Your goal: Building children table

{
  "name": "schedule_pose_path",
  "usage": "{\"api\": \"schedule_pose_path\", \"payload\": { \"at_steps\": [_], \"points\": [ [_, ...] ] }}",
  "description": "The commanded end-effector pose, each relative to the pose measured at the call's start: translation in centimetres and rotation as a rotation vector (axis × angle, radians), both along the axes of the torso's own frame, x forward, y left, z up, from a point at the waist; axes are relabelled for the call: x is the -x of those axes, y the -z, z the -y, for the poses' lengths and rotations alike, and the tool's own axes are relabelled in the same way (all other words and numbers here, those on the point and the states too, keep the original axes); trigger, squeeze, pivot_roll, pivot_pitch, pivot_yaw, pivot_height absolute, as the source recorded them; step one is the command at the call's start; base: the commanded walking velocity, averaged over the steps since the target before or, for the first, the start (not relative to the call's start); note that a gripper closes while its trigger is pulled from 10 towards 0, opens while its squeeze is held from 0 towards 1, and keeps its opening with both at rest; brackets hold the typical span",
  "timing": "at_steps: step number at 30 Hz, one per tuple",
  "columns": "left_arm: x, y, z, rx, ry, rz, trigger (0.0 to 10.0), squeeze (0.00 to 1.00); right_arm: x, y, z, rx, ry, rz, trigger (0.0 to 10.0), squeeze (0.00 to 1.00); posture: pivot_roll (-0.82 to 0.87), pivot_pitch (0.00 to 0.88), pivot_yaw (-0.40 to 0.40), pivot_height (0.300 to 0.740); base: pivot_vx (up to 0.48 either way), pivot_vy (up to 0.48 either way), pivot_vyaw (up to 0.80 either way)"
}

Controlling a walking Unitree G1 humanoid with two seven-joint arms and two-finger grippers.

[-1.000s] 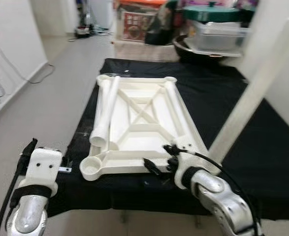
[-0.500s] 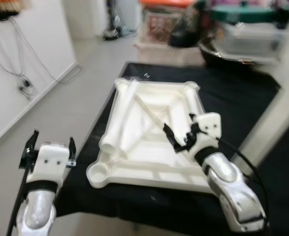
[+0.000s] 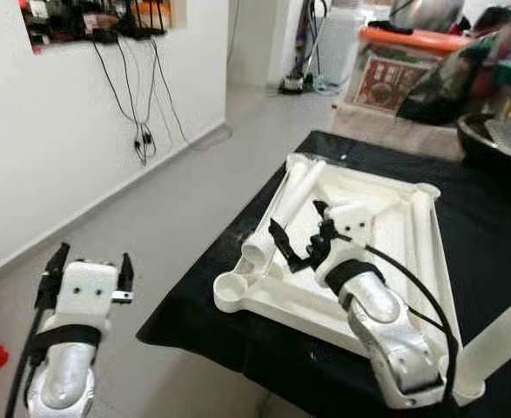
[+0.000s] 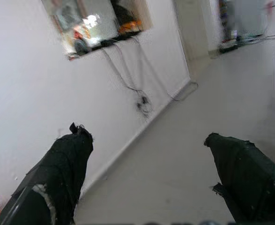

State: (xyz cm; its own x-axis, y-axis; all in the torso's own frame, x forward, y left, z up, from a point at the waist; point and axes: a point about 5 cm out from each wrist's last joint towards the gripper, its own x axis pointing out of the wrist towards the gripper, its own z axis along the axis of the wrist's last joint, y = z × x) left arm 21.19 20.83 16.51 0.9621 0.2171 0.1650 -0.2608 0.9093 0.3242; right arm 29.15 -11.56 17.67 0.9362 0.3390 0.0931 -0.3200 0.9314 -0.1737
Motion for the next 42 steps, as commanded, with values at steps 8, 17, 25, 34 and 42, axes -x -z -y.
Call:
{"api": "schedule_pose_path", "payload": {
  "at_steps": [8,17,25,34,42],
  "points": [
    [-0.5,0.2,0.5,0.046,0.067,-0.017,10.0,0.00,-0.6,0.8,0.3,-0.021,0.030,-0.045,10.0,0.00,0.07,0.000,-0.113,0.740,0.000,0.480,-0.20],
    [-0.5,-0.1,0.3,0.016,0.064,0.007,10.0,0.00,-0.4,0.6,0.0,-0.005,0.000,-0.016,10.0,0.00,0.07,0.000,-0.109,0.740,0.000,0.373,-0.51],
    [-0.5,-0.5,0.4,0.012,0.088,0.040,10.0,0.00,-0.5,0.7,0.0,0.009,0.005,-0.011,10.0,0.00,0.07,0.000,-0.107,0.740,0.071,0.000,0.00],
    [-0.4,-0.5,0.3,0.090,0.103,0.065,10.0,0.00,-0.9,0.9,0.3,-0.030,0.021,-0.041,10.0,0.00,0.07,0.000,-0.106,0.740,0.454,0.000,-0.62],
    [-0.6,-0.3,0.4,0.115,0.094,0.063,10.0,0.00,-0.8,0.8,0.2,0.004,0.006,-0.020,10.0,0.00,0.06,0.000,-0.102,0.740,0.209,0.000,-0.40]
  ]
}}
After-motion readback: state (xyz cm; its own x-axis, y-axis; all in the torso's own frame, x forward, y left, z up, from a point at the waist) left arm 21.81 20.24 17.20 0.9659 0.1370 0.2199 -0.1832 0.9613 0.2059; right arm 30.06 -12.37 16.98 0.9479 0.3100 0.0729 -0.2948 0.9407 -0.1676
